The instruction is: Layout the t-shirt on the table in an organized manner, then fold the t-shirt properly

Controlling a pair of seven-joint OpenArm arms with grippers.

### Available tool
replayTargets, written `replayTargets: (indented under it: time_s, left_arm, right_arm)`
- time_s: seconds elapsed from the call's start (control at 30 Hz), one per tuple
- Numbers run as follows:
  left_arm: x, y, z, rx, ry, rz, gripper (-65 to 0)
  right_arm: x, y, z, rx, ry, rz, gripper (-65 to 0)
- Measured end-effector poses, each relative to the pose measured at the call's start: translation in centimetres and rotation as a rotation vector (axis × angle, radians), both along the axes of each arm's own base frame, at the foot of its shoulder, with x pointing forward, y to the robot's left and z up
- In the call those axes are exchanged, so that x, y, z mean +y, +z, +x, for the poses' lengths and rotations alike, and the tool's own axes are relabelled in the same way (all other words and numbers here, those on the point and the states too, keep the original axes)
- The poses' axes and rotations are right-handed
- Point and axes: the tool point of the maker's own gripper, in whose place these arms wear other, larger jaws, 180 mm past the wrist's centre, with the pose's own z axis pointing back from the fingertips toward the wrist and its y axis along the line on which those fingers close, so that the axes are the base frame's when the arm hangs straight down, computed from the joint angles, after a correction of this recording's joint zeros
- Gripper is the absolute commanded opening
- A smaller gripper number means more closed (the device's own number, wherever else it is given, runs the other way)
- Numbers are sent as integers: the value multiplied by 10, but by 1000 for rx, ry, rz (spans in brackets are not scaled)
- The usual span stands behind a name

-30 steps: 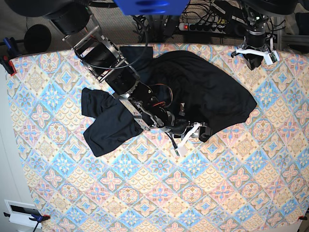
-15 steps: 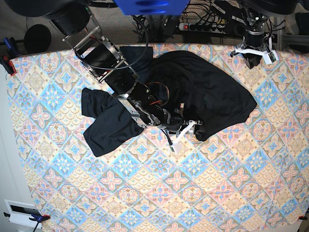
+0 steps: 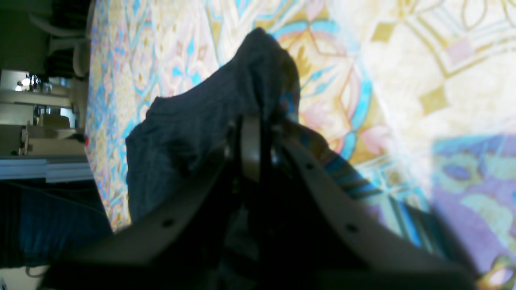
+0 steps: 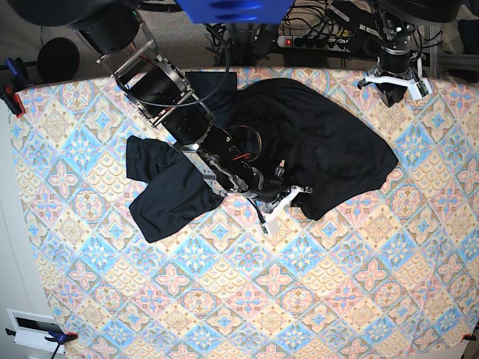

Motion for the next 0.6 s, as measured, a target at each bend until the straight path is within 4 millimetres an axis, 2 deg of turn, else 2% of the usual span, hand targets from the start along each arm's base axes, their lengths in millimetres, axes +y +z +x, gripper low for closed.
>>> replayTargets:
  time_s: [0.1,0.23,0.3,0.4,0.53,0.6]
  left_arm:
    - [0,3,8,-23,5,-11,-515]
    - [-2,9,20,-91,56,-153,-515]
    - [17,16,22,-125,147,-227,-515]
    - [49,16,21,-148,265,-326,-515]
    - [63,2,16,-86,319,-480,-513]
    - [76,-2,11,-73,354,-488,-512]
  right_arm:
    - [1,-1,-1,-2,5,-4,-650]
    - [8,-7,-13,-31,72,-52,-650]
    - [12,-9,-19,-41,104,-66,-650]
    - [16,-12,-26,-53,140,-80,-650]
    - [22,-13,-34,-77,183,-98,-650]
    - [23,-15,-37,-75,195,-103,-650]
